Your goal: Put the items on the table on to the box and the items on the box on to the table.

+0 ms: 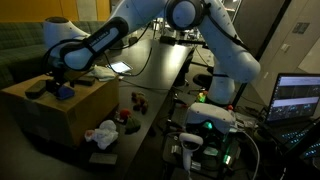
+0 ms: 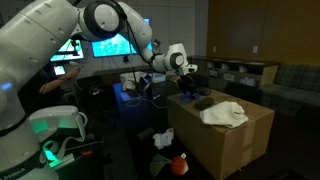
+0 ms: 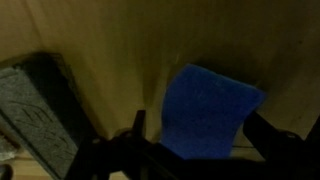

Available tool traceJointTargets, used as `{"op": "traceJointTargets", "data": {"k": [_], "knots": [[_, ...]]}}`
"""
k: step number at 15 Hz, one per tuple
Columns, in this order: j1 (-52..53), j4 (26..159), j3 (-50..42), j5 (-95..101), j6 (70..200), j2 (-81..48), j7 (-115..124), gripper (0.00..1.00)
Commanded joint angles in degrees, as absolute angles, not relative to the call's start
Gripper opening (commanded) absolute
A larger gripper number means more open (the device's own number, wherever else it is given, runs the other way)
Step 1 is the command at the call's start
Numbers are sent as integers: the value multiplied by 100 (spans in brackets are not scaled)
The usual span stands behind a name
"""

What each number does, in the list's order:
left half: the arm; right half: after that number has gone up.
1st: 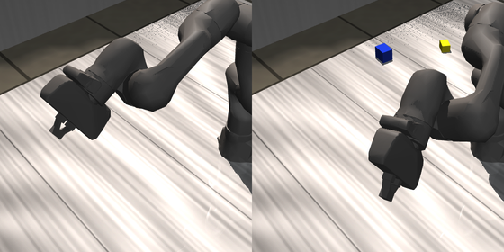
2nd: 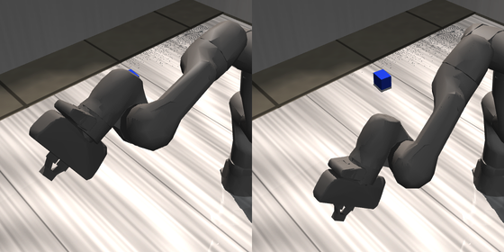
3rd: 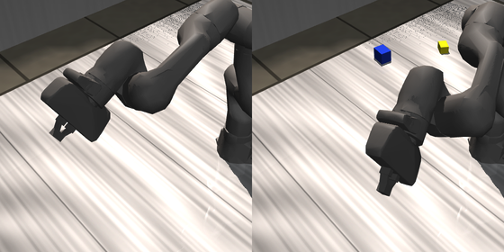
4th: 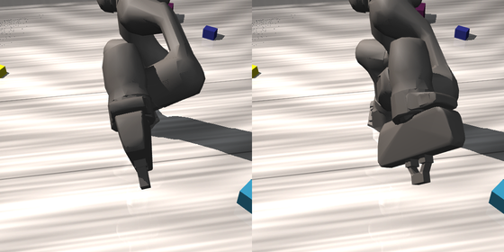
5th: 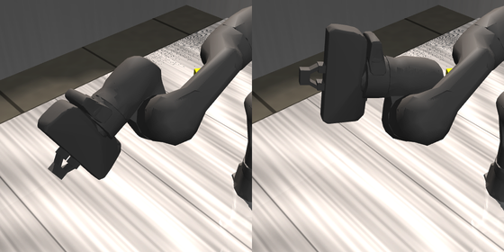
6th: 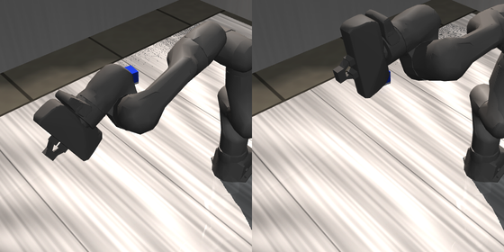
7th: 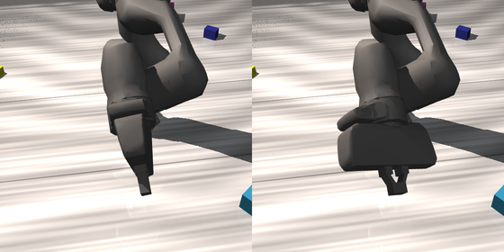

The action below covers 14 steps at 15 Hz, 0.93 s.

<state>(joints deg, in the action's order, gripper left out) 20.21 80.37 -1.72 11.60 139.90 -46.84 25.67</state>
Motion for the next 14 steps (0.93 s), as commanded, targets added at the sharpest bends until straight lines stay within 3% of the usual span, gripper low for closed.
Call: {"op": "traceJointTargets", "data": {"k": [1, 6, 11, 13, 14], "knots": [[1863, 8013, -35, 905, 14150, -4783, 2266, 100], [1754, 7977, 67, 737, 14251, -4857, 1993, 100], [1769, 8052, 67, 723, 14226, -4755, 1869, 78], [1795, 8154, 51, 760, 14221, -4645, 1845, 78], [1816, 8211, 43, 781, 14222, -4595, 1840, 73]]}}
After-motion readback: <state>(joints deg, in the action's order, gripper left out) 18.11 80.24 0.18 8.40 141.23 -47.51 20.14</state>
